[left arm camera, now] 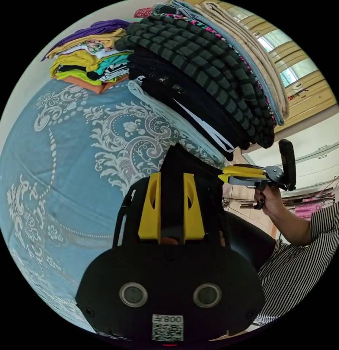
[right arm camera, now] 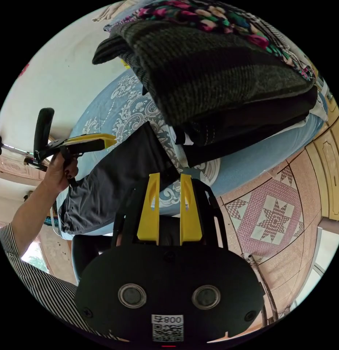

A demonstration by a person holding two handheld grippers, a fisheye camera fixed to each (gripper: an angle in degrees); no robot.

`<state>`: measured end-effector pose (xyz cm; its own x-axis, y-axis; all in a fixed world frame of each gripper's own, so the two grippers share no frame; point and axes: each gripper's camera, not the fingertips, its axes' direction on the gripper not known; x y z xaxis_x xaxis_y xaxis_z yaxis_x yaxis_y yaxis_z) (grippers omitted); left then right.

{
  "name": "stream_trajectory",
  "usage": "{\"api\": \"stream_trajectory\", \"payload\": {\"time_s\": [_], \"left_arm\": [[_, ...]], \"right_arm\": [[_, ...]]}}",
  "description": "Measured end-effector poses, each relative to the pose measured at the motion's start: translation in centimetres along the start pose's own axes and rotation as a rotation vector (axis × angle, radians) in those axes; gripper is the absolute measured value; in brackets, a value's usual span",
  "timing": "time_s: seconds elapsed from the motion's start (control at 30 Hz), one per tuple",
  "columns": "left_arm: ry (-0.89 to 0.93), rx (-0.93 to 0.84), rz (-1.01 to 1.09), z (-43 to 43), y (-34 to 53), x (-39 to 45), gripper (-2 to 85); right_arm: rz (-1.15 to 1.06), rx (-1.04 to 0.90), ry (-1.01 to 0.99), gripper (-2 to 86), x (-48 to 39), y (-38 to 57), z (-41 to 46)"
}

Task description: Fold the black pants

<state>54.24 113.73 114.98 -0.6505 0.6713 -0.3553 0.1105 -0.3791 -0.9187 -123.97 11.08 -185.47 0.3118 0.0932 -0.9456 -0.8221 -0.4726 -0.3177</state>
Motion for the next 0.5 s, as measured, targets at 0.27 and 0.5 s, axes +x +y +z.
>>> {"api": "stream_trajectory", "payload": {"time_s": [0.27,0.5], "left_arm": [[-0.080,-0.116,0.060,3.3,-11.4,1.9,8.0],[-0.108,-0.170,0.150,2.7,-15.2,4.3,3.6]], "right_arm": [[-0.024,0.009,-0.004,8.4,2.6,1.2,0.8],[-0.029,0.019,-0.023,6.9,3.8,2.1,1.5]]}}
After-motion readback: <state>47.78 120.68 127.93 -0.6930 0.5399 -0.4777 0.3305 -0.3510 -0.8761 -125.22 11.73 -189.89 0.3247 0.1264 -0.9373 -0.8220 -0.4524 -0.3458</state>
